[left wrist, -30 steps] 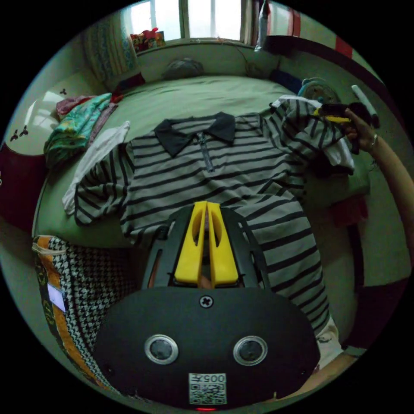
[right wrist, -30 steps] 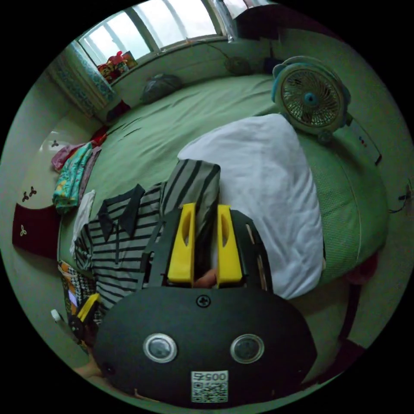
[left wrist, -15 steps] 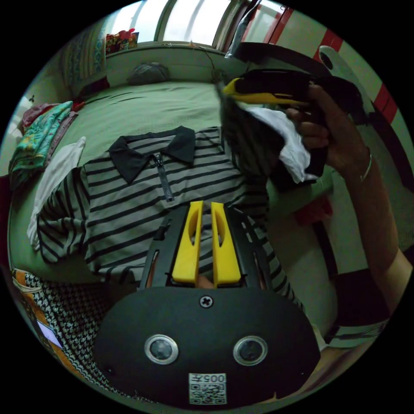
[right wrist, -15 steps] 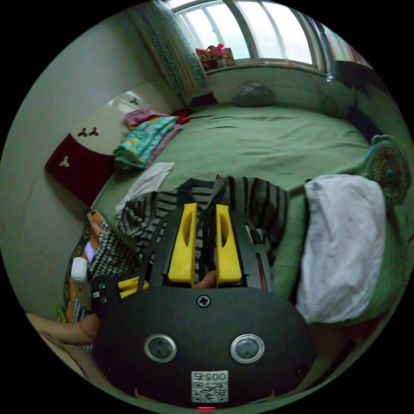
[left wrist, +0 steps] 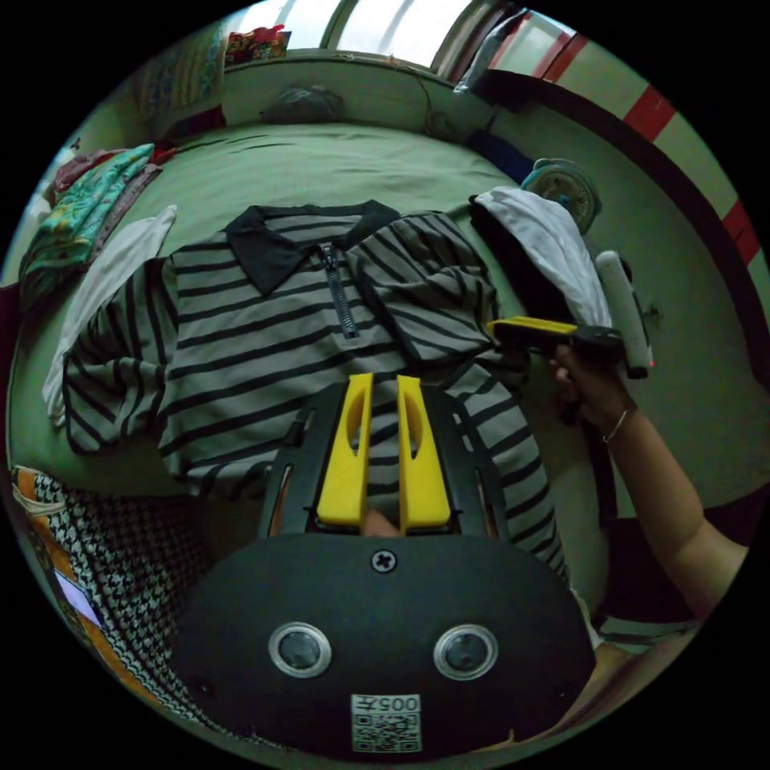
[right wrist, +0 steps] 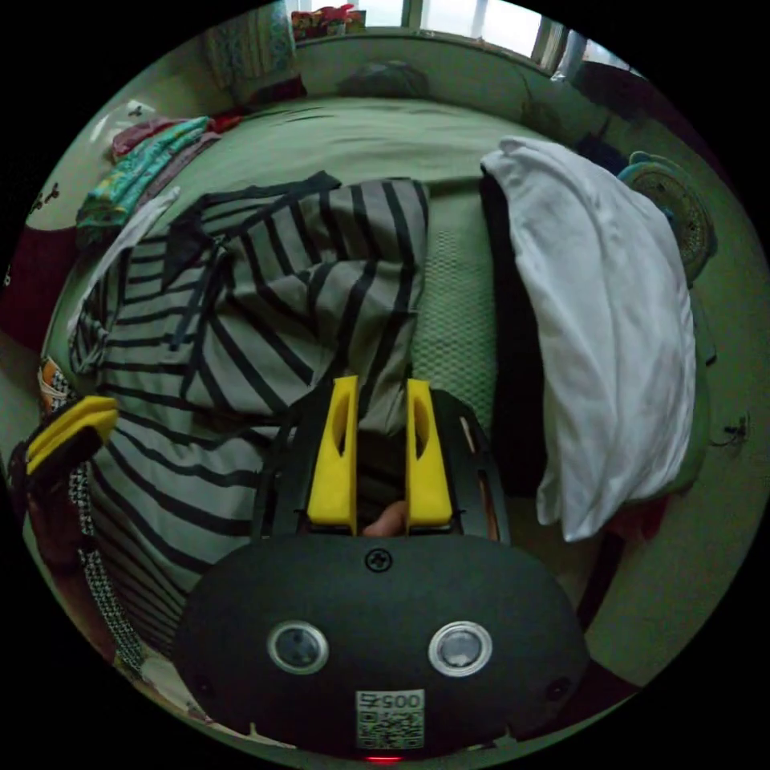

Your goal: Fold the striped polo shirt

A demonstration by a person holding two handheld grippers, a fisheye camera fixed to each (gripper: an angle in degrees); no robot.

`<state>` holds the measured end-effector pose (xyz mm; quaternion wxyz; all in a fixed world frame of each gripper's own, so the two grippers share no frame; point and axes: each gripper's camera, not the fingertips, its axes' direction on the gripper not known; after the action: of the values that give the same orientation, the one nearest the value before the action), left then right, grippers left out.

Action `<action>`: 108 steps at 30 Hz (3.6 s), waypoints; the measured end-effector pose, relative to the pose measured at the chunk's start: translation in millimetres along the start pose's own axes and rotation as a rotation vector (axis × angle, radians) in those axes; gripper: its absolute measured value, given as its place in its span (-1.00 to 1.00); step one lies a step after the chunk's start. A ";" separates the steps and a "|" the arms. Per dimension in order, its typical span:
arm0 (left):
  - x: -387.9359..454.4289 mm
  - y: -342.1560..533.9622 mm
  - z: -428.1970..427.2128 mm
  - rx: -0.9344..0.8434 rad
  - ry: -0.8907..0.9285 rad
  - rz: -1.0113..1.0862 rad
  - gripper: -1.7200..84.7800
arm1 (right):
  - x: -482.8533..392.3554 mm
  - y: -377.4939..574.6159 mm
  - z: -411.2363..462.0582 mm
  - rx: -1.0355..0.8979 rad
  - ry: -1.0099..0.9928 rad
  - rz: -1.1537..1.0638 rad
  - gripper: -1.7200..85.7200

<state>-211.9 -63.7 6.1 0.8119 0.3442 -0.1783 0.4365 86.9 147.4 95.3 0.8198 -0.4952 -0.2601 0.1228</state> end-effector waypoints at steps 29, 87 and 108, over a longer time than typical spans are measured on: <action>-368.4 128.9 -90.3 0.163 -0.201 -0.617 -0.73 | -135.1 -29.5 -72.4 0.103 0.144 -0.083 -0.78; -179.2 36.8 -52.8 0.058 -0.174 -0.170 -0.78 | -140.0 -106.7 10.4 0.084 -0.097 -0.188 -0.87; -205.0 -72.4 40.6 -0.017 -0.256 -0.396 -0.69 | -59.2 -57.3 47.3 0.052 -0.012 -0.188 -0.88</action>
<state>-265.1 -240.5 -115.6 0.8553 0.4182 -0.2124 0.2201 8.3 128.2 145.1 0.8387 -0.4465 -0.3070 0.0547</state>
